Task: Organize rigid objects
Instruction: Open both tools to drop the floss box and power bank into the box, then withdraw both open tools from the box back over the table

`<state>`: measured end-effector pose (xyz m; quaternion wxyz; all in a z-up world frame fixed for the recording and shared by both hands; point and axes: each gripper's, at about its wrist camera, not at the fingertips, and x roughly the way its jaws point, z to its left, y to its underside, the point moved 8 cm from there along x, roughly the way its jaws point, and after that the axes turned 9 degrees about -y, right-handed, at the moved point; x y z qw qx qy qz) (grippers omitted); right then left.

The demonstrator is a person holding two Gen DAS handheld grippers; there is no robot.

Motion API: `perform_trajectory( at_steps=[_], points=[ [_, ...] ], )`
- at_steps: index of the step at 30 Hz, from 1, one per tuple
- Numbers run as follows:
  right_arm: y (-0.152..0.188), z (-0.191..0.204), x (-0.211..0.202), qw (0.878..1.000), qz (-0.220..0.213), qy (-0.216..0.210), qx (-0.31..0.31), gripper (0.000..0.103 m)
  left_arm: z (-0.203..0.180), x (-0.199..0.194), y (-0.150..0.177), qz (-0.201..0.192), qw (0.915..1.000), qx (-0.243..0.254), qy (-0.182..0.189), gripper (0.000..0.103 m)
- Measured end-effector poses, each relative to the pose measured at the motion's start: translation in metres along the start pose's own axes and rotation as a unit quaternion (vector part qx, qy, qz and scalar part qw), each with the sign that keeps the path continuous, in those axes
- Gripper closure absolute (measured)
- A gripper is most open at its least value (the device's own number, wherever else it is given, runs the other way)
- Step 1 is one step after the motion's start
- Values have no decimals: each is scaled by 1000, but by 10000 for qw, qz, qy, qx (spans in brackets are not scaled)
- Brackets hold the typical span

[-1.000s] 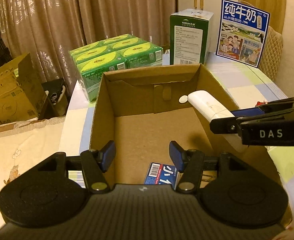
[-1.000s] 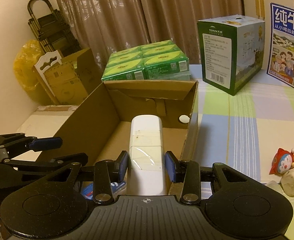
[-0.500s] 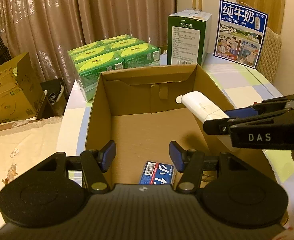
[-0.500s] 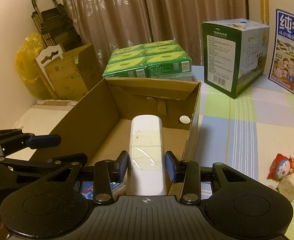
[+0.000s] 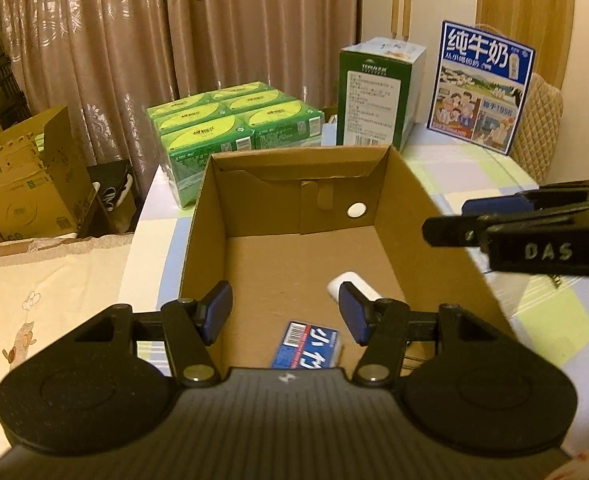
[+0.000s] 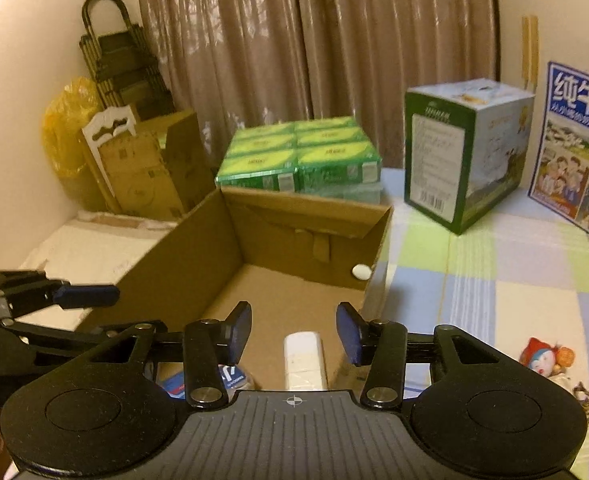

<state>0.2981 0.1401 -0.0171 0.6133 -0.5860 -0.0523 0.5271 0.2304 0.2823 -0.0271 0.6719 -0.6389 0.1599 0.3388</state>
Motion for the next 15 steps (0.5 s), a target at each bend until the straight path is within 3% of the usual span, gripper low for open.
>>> perform_trajectory(
  at_steps=[8, 15],
  points=[
    [2, 6, -70, 9988, -426, 106, 211, 51, -20, -49, 3, -158, 9998, -102, 81, 49],
    [25, 18, -121, 9990, -397, 188, 119, 45, -46, -98, 11, -246, 9995, -52, 197, 48]
  ],
)
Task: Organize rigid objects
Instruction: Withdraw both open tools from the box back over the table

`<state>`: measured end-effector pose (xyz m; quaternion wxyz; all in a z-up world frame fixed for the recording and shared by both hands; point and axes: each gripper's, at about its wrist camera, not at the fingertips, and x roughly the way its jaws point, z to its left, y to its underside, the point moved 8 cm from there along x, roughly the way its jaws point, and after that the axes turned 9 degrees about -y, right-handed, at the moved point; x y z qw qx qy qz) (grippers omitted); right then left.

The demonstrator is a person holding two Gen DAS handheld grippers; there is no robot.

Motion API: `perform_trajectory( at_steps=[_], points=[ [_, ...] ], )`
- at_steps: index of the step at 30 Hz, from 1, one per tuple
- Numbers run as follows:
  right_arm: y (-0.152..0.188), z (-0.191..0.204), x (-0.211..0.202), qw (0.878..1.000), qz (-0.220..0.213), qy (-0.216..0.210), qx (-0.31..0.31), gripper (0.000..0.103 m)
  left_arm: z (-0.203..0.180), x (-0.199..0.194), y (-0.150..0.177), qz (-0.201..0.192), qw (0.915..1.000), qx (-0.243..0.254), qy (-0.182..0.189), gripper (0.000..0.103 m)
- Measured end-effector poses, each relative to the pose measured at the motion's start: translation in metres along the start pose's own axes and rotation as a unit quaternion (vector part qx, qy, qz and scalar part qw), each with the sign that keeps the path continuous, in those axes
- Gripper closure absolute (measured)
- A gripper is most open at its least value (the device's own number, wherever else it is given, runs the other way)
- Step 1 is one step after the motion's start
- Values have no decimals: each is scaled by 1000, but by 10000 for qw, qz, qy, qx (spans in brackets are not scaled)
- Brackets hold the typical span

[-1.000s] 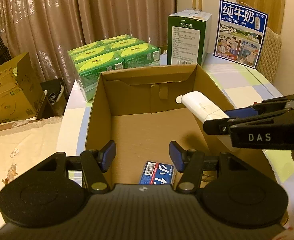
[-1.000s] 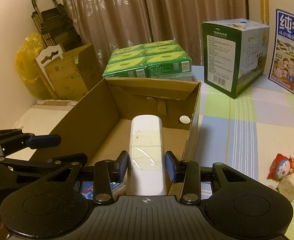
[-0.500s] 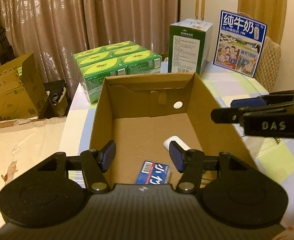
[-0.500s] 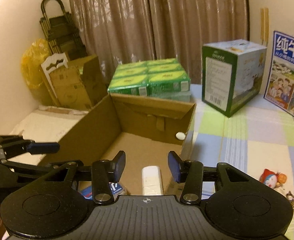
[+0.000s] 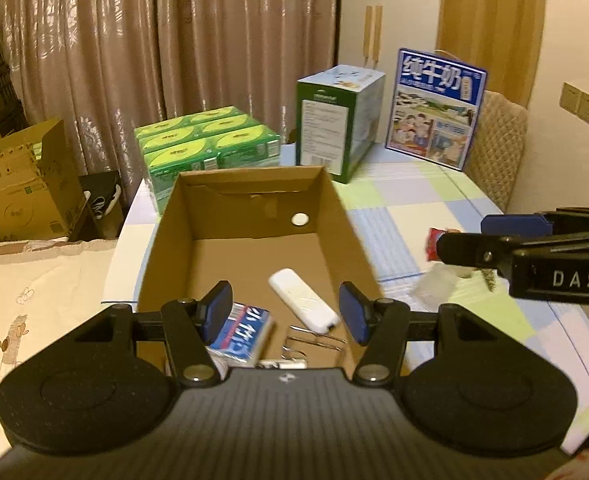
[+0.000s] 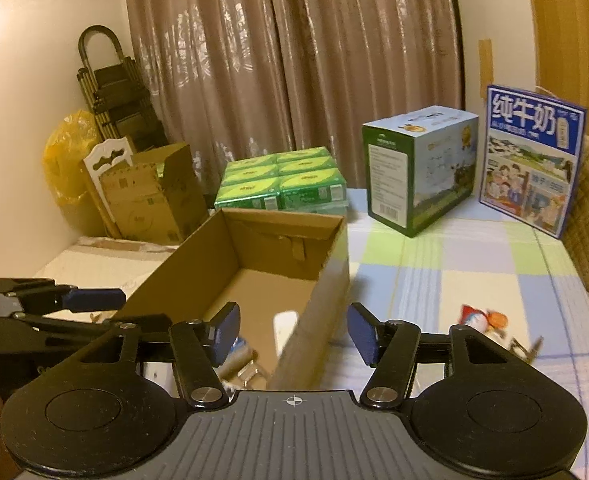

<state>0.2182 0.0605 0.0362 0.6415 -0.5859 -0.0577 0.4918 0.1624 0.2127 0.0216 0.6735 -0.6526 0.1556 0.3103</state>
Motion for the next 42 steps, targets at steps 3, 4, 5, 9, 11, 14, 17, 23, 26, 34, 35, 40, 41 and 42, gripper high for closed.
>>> perform_trajectory(
  at_steps=[3, 4, 5, 9, 11, 14, 17, 23, 26, 34, 35, 40, 41, 42],
  points=[
    [8, 2, -24, 10000, -59, 16, 51, 43, -12, -20, 4, -53, 10000, 77, 7, 44],
    [11, 2, -32, 9999, -84, 14, 75, 43, -15, -26, 5, -67, 9999, 77, 19, 44],
    [14, 2, -39, 9999, -100, 15, 84, 42, -19, -33, 7, -81, 9999, 66, 33, 44],
    [24, -2, -69, 9997, -161, 129, 109, 37, -32, -53, 13, -112, 9999, 32, 99, 39],
    [30, -6, -83, 9995, -196, 195, 161, 35, -39, -62, 16, -144, 9998, 23, 150, 35],
    [41, -15, -103, 9989, -240, 243, 330, 31, -52, -72, 22, -175, 9995, 133, 213, 29],
    [52, -26, -119, 9979, -248, 353, 477, 28, -65, -77, 26, -208, 9991, 255, 271, 24],
    [79, -47, -151, 9939, -283, 569, 907, 26, -93, -84, 37, -252, 9973, 373, 586, 20],
    [95, -56, -164, 9920, -253, 697, 1024, 25, -105, -83, 42, -239, 9966, 384, 695, 17],
    [115, -80, -184, 9873, -221, 931, 1267, 25, -138, -76, 51, -143, 9945, 555, 879, 14],
    [115, -82, -185, 9868, -229, 949, 1291, 25, -141, -75, 52, -128, 9942, 574, 899, 14],
    [119, -92, -192, 9847, -264, 1033, 1379, 25, -156, -68, 56, -20, 9934, 613, 970, 14],
    [120, -95, -193, 9842, -268, 1052, 1396, 25, -159, -66, 57, 4, 9931, 633, 987, 14],
    [120, -97, -193, 9838, -277, 1068, 1416, 25, -161, -66, 58, 23, 9929, 649, 1002, 14]
  ],
)
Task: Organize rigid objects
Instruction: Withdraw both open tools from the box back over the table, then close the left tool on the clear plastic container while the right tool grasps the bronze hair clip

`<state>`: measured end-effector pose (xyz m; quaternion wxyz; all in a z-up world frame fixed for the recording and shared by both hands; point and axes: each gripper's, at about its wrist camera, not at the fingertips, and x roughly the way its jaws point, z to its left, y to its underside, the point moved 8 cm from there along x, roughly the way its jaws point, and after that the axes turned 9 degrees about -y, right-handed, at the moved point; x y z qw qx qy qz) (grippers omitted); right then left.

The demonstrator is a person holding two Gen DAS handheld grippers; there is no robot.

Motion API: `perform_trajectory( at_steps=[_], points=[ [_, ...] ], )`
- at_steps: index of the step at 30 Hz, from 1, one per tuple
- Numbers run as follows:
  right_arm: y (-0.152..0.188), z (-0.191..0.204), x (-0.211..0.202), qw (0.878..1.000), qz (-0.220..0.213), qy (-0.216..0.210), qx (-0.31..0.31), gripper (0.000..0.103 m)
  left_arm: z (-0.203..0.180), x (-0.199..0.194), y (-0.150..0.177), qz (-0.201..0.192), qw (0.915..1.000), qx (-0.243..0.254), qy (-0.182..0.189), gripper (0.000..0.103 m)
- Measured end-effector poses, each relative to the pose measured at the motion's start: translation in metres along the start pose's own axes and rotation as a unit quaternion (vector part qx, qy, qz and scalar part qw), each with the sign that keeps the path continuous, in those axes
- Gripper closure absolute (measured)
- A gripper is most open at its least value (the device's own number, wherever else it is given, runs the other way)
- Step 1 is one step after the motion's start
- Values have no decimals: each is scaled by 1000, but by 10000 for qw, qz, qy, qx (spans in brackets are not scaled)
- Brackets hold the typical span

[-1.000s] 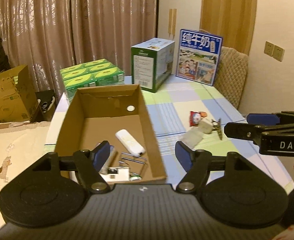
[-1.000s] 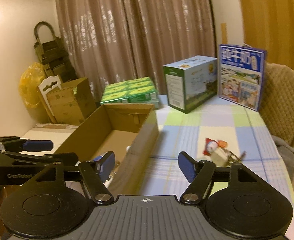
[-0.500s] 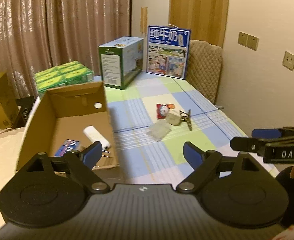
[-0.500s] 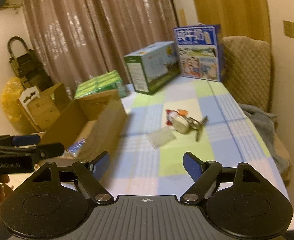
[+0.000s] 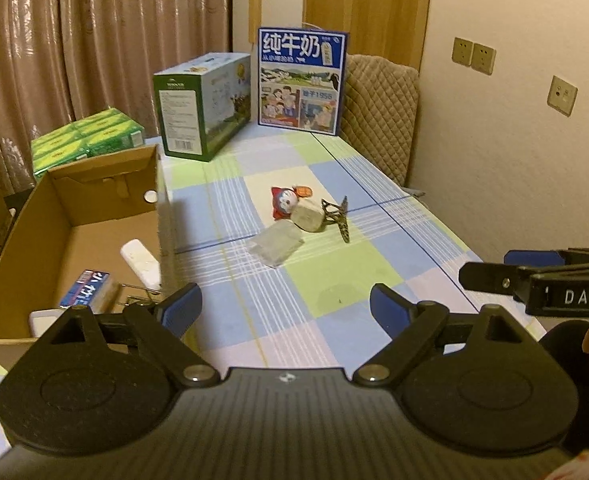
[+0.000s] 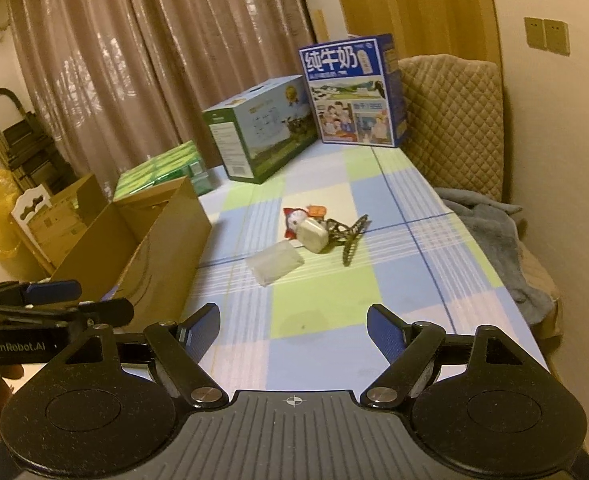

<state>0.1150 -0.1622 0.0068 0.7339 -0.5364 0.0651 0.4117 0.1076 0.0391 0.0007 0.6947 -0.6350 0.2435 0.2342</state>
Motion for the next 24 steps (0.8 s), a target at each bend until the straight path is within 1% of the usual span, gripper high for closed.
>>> perform_trajectory(
  at_steps=[4, 13, 21, 24],
  points=[
    [-3, -8, -1, 10000, -38, 49, 55, 25, -10, 9, 0, 80, 9999, 36, 100, 14],
    [-9, -32, 6, 9997, -83, 199, 96, 25, -28, 37, -10, 85, 9996, 244, 87, 14],
    [-27, -64, 29, 9993, -70, 354, -44, 25, -42, 88, -28, 169, 9977, 653, 46, 16],
    [-34, -77, 44, 9992, -19, 381, -99, 25, -43, 111, -34, 239, 9969, 745, 72, 20]
  ],
)
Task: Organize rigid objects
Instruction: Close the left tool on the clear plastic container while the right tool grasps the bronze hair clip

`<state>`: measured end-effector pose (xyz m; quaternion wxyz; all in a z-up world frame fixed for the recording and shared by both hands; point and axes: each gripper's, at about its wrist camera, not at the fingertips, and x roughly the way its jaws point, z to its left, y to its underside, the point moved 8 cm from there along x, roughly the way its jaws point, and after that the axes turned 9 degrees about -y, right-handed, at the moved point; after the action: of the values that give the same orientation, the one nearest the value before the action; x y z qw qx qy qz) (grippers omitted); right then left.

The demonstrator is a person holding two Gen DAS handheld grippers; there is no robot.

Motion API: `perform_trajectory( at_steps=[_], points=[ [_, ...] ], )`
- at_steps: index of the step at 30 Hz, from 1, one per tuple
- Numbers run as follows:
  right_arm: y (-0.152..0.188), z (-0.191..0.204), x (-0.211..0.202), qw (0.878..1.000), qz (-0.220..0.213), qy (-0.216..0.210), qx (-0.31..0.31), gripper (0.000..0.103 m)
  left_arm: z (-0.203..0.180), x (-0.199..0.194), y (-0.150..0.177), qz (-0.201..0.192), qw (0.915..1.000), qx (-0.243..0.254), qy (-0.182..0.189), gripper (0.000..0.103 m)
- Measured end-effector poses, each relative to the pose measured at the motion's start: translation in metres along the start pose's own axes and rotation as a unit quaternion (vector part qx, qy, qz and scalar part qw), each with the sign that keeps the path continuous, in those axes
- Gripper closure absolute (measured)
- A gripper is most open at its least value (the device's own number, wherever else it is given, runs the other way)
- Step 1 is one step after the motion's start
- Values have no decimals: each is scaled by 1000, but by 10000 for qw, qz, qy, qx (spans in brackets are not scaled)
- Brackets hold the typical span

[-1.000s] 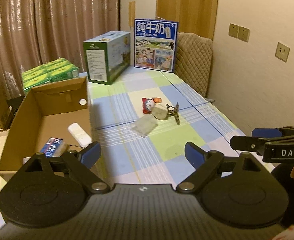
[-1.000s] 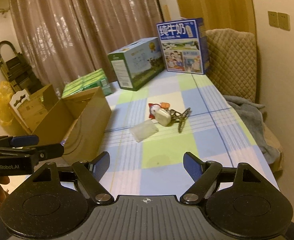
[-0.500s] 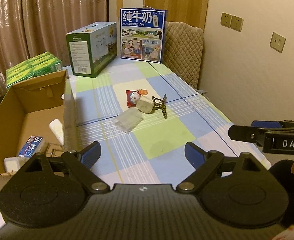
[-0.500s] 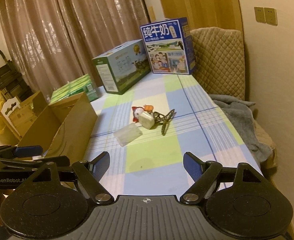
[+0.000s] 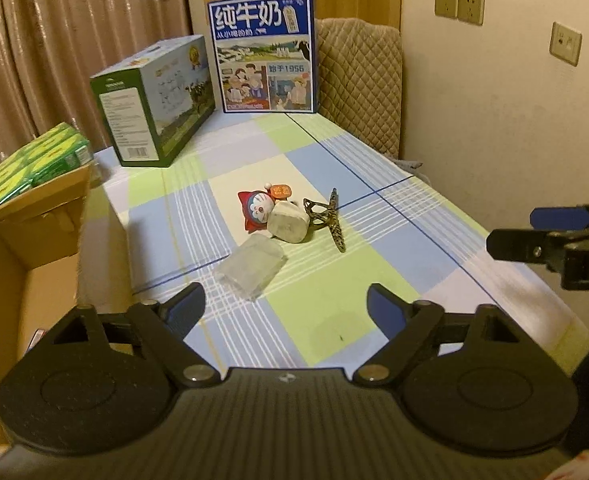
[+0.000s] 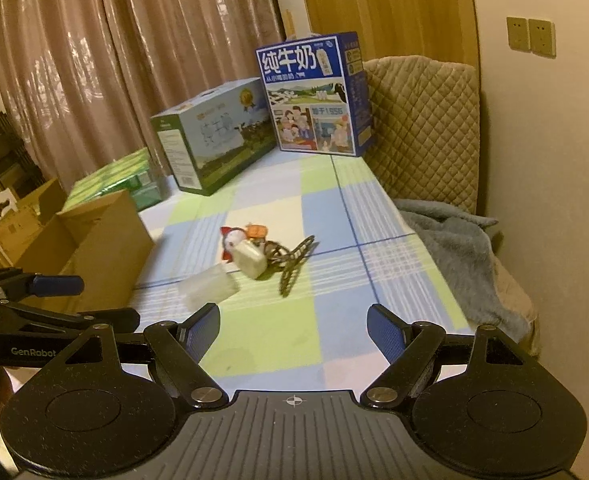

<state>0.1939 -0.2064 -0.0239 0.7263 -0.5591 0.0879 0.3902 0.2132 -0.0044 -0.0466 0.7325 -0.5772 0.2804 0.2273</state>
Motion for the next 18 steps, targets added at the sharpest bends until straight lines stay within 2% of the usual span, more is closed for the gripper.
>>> perform_trajectory(
  at_steps=[9, 12, 18],
  points=[
    [-10, -26, 71, 9986, 304, -124, -409, 26, 2, 75, -9, 386, 9980, 501, -33, 28],
    [-11, -35, 100, 9978, 425, -96, -499, 26, 2, 102, -10, 574, 9952, 775, -148, 32],
    [-9, -47, 147, 9961, 651, -141, -579, 34, 1, 145, -10, 837, 9906, 1051, -250, 37]
  ],
)
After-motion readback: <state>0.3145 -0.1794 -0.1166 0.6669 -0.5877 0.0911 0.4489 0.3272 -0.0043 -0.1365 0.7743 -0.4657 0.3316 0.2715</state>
